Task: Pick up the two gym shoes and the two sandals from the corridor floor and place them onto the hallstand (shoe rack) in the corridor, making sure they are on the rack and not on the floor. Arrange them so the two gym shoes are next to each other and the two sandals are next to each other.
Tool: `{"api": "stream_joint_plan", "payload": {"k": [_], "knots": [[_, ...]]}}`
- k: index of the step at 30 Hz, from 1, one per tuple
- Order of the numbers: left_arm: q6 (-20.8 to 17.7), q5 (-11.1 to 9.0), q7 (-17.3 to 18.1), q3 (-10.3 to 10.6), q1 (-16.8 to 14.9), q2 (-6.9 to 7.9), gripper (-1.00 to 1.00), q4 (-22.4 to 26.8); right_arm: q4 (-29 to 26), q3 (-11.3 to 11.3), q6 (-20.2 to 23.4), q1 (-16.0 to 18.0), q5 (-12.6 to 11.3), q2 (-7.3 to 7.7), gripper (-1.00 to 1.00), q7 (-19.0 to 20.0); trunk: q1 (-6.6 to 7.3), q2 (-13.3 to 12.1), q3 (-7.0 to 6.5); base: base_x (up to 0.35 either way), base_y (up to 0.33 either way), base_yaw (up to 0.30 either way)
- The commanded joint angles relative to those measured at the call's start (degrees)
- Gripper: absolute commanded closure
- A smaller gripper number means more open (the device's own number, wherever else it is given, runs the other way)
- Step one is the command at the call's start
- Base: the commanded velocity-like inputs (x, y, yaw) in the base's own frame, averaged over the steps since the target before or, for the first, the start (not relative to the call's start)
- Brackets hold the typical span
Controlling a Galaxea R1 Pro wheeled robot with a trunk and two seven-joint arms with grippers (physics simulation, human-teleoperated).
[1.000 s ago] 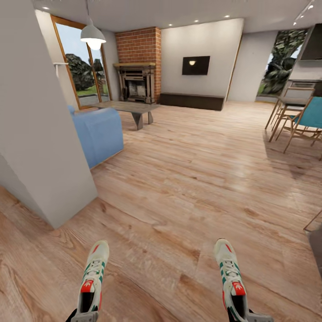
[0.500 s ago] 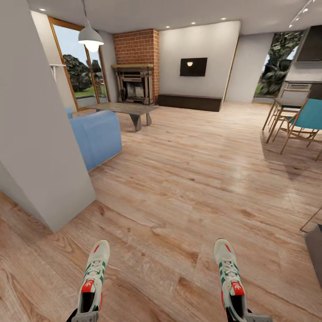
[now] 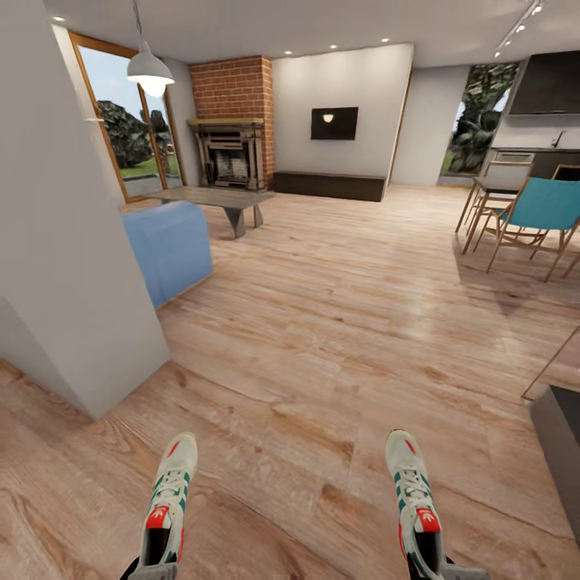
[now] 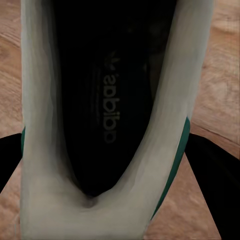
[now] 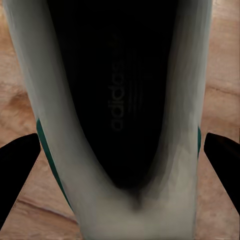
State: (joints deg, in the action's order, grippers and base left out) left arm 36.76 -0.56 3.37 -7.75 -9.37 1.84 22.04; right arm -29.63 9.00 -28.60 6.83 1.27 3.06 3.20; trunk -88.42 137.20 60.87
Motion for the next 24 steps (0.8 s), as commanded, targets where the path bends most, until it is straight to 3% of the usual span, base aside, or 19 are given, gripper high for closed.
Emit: {"api": "stream_joint_plan", "payload": {"k": [1, 24], "knots": [[0.15, -0.06, 0.41, -0.28, -0.04, -0.02, 1.00, -0.06, 0.03, 0.31, -0.18, 0.03, 0.13, -0.05, 1.00, 0.33, 0.04, 0.02, 0.04, -0.268, 0.216, -0.011], [0.16, -0.06, 0.41, -0.29, 0.05, 0.00, 1.00, -0.07, 0.10, 0.31, -0.14, 0.03, 0.13, -0.06, 1.00, 0.32, 0.04, 0.02, -0.83, -0.270, 0.217, -0.202]]}}
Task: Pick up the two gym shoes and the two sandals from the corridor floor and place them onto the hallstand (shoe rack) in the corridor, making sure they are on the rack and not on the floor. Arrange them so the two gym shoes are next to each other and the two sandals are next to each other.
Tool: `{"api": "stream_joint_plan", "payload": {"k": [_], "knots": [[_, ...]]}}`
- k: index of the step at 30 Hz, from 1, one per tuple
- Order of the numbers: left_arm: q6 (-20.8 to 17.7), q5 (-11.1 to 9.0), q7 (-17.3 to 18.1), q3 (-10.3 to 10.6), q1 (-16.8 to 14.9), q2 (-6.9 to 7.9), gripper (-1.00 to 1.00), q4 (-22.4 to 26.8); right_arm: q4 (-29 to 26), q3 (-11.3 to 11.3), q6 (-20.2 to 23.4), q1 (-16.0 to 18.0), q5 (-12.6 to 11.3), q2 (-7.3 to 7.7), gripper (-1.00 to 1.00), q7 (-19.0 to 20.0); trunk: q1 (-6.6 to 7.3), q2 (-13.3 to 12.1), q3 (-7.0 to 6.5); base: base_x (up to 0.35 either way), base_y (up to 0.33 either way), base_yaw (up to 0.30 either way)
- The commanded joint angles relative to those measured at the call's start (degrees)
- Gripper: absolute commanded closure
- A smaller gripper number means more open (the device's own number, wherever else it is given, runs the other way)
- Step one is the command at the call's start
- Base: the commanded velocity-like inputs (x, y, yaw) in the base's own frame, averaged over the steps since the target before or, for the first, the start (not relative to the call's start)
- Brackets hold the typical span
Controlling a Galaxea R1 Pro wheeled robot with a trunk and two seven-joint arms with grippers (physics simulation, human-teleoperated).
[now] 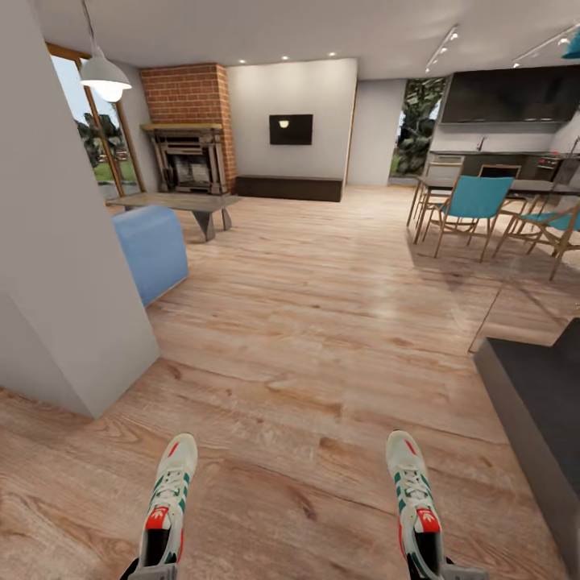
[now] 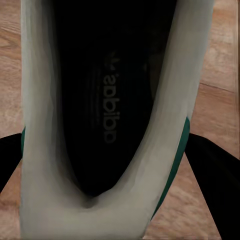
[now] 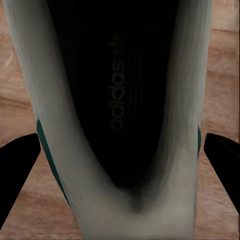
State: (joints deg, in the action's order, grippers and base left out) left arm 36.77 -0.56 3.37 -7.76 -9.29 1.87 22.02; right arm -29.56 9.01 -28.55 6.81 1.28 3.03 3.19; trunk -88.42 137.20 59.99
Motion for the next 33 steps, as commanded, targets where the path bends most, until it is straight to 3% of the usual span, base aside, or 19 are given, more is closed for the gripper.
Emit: {"api": "stream_joint_plan", "payload": {"k": [1, 25, 33], "knots": [[0.14, -0.06, 0.41, -0.27, -0.02, -0.02, 1.00, -0.04, 0.03, 0.31, -0.19, 0.04, 0.12, -0.02, 1.00, 0.33, 0.04, 0.02, 0.00, -0.270, 0.217, -0.228], [0.14, -0.14, 0.41, -0.32, -0.02, -0.02, 1.00, -0.04, 0.03, 0.31, -0.10, 0.04, 0.12, -0.01, 1.00, 0.41, 0.04, 0.02, -0.88, -0.269, 0.216, -0.237], [0.14, -0.08, 0.45, -0.26, -0.02, -0.02, 1.00, -0.04, 0.03, 0.31, -0.10, 0.04, 0.12, -0.01, 1.00, 0.47, 0.04, 0.02, -0.90, -0.073, 0.060, -0.275]]}}
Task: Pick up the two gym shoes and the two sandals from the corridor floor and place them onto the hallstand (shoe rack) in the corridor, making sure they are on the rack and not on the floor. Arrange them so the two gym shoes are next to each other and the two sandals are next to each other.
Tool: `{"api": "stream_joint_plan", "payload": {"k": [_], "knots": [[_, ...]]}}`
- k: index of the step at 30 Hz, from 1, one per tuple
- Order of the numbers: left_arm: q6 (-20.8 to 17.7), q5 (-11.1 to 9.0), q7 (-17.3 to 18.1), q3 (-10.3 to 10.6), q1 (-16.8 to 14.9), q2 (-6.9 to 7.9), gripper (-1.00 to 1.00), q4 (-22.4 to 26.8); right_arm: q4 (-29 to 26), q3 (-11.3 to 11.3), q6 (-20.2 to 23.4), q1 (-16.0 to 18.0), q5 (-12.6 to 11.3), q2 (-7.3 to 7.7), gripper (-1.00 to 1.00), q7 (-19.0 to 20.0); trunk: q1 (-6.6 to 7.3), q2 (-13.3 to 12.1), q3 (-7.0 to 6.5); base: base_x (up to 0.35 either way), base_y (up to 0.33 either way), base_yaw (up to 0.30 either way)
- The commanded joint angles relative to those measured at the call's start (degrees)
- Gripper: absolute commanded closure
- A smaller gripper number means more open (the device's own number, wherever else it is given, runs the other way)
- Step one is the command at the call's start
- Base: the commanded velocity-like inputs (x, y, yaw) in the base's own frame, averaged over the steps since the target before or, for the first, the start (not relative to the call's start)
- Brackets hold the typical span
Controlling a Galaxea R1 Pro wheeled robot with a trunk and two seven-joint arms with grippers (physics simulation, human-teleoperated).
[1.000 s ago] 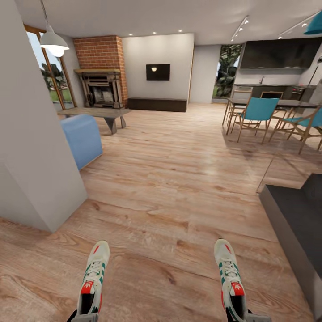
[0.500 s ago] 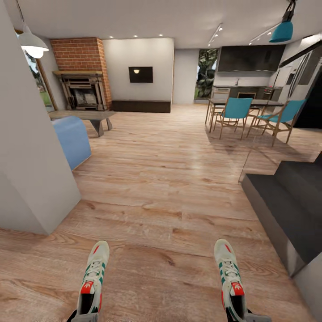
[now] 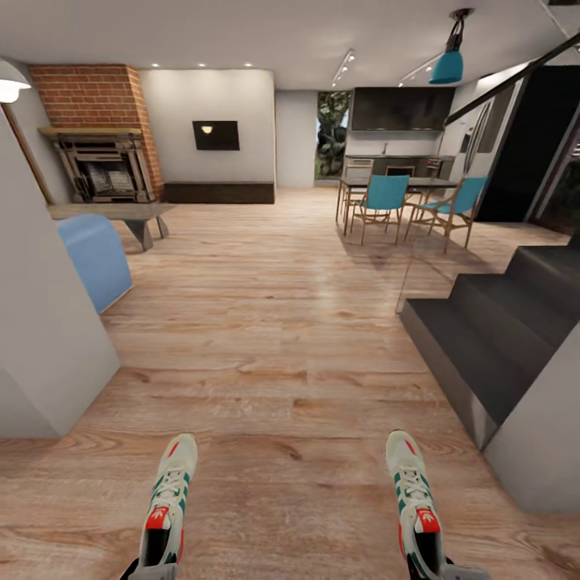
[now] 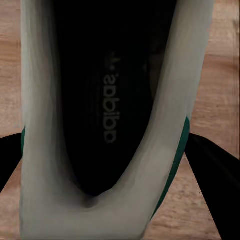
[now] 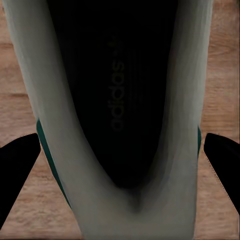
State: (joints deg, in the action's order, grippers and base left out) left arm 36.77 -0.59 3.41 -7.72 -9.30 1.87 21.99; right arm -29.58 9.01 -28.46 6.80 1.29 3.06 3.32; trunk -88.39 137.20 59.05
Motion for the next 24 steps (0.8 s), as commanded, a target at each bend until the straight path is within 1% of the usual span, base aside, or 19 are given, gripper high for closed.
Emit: {"api": "stream_joint_plan", "payload": {"k": [1, 24], "knots": [[0.18, -0.05, 0.43, -0.29, -0.02, -0.02, 1.00, -0.02, 0.05, 0.30, -0.19, 0.05, 0.11, -0.02, 1.00, 0.35, 0.01, 0.02, 0.05, -0.005, 0.004, -0.277], [0.41, -0.03, 0.46, -0.27, -0.02, -0.03, 1.00, -0.07, 0.05, 0.31, -0.21, 0.05, -0.05, -0.05, 1.00, 0.11, 0.01, 0.02, 0.04, -0.001, 0.000, -0.280]]}}
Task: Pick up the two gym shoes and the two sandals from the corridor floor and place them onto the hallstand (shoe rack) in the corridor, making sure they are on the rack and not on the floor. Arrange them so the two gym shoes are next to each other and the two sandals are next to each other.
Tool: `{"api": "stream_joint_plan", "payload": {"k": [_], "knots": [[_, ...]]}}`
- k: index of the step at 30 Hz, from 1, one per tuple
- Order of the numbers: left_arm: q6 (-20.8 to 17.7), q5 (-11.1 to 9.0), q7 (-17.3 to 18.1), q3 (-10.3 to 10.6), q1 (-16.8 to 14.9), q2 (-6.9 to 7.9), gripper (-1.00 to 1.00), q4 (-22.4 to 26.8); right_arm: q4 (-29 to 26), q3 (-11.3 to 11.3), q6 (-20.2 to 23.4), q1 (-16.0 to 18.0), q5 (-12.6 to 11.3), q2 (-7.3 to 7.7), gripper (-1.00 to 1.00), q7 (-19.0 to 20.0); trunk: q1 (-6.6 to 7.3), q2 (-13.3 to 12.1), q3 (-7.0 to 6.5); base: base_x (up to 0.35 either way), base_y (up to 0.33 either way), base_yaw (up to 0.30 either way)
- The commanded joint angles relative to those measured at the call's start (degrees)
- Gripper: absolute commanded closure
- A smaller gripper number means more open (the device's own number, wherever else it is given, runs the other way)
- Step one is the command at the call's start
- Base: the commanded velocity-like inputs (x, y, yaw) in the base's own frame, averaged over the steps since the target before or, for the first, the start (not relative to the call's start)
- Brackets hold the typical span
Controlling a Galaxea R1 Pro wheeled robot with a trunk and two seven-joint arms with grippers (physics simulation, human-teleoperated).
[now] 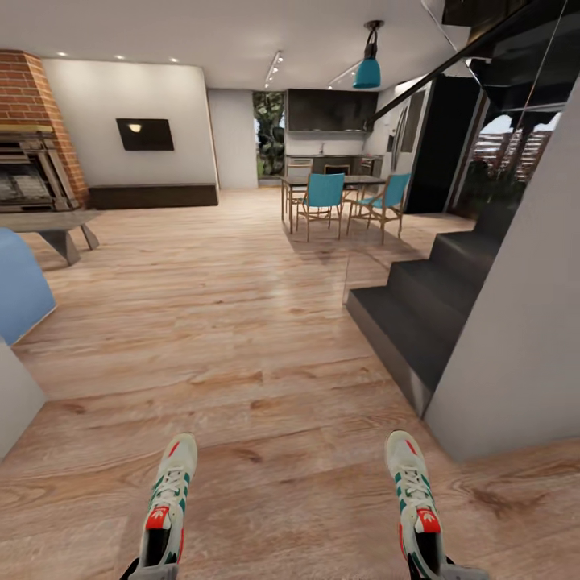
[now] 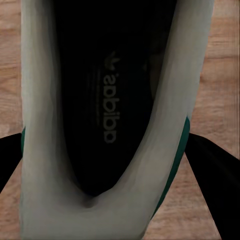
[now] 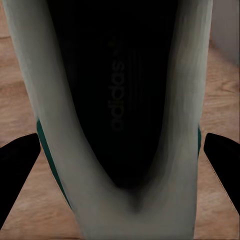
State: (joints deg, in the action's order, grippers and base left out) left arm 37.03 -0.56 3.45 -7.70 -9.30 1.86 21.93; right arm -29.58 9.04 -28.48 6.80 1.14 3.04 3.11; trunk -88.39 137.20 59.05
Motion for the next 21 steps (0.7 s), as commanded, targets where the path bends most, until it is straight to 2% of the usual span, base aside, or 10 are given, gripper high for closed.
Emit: {"api": "stream_joint_plan", "payload": {"k": [1, 21], "knots": [[0.14, -0.06, 0.42, -0.30, -0.02, -0.02, 1.00, -0.02, 0.05, 0.30, -0.20, 0.05, 0.10, -0.04, 1.00, 0.32, 0.01, 0.02, 0.04, 0.000, 0.000, -0.292], [0.14, -0.06, 0.42, -0.30, -0.02, -0.02, 1.00, 0.03, 0.05, 0.37, -0.18, 0.05, 0.09, 0.00, 1.00, 0.23, 0.01, 0.02, 0.04, 0.000, 0.000, -0.298]]}}
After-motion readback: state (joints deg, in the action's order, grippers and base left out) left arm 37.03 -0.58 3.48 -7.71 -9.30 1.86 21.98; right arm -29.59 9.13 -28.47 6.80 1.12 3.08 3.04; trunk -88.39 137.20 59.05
